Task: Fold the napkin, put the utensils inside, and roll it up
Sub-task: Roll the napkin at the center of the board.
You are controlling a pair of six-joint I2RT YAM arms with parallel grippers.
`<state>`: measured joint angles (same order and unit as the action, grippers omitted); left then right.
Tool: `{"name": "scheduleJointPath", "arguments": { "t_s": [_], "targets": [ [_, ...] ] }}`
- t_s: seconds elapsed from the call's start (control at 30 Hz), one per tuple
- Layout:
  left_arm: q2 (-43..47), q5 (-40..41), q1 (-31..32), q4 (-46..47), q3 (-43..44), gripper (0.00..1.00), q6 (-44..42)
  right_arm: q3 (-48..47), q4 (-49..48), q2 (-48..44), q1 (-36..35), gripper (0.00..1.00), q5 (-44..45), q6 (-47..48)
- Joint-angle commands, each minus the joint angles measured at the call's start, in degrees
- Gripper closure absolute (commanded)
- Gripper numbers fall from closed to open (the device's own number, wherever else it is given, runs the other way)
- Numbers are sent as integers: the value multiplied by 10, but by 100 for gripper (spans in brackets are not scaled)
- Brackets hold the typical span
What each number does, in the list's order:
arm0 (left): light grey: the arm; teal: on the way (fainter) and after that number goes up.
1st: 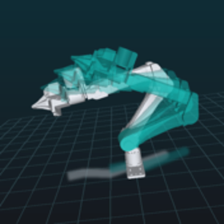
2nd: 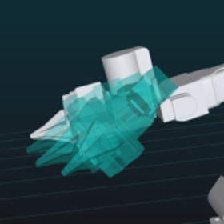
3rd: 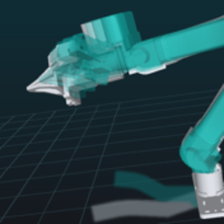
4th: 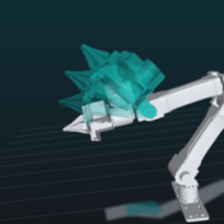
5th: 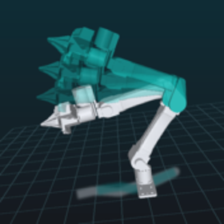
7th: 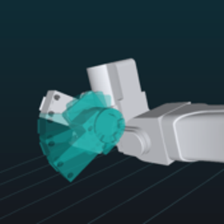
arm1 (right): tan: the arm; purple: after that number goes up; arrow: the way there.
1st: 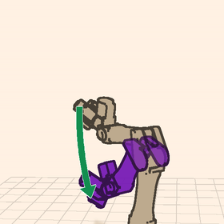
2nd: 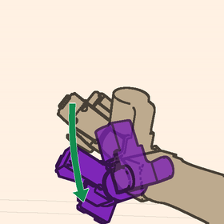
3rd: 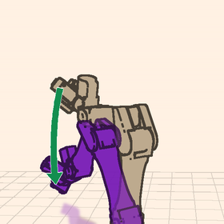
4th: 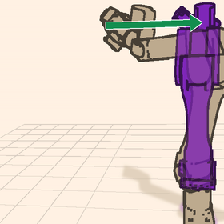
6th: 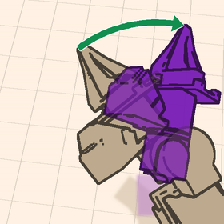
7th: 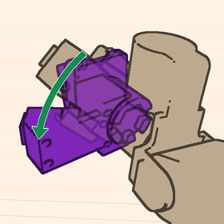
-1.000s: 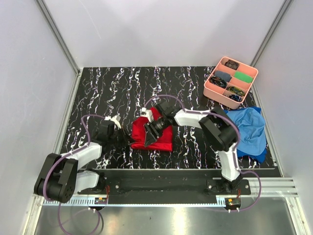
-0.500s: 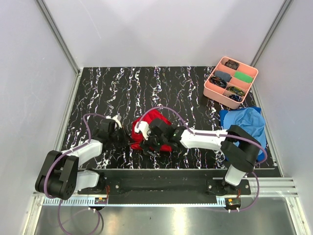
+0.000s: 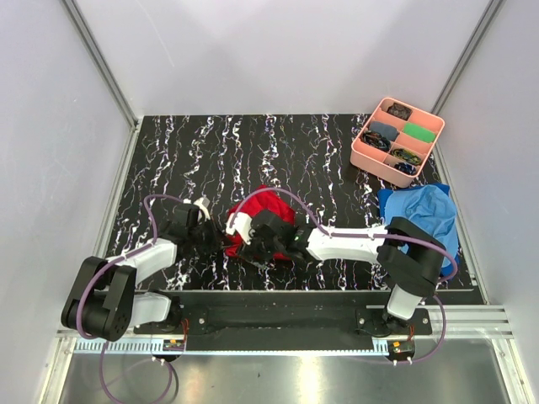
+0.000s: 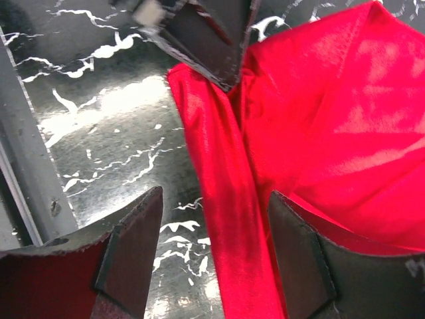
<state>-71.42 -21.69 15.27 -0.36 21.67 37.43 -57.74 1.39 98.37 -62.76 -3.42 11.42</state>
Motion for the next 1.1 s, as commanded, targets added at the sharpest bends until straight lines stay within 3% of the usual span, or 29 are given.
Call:
{"name": "scheduleJointPath", "arguments": {
  "t_s": [0.0,0.3,0.83,1.07],
  "targets": [
    [-11,4,0,-27,6,100,-17,-33,1,-12,-31,27,17,19],
    [-11,3,0,-27,5,100,-17,-41,5,7,-54,27,15,6],
    [-7,1,0,-30,7,100,-18,-30,3,62,-50,28,96,43],
    [-8,-1,0,-30,7,100,-18,-35,2,39,-48,29,95,62]
  ]
}}
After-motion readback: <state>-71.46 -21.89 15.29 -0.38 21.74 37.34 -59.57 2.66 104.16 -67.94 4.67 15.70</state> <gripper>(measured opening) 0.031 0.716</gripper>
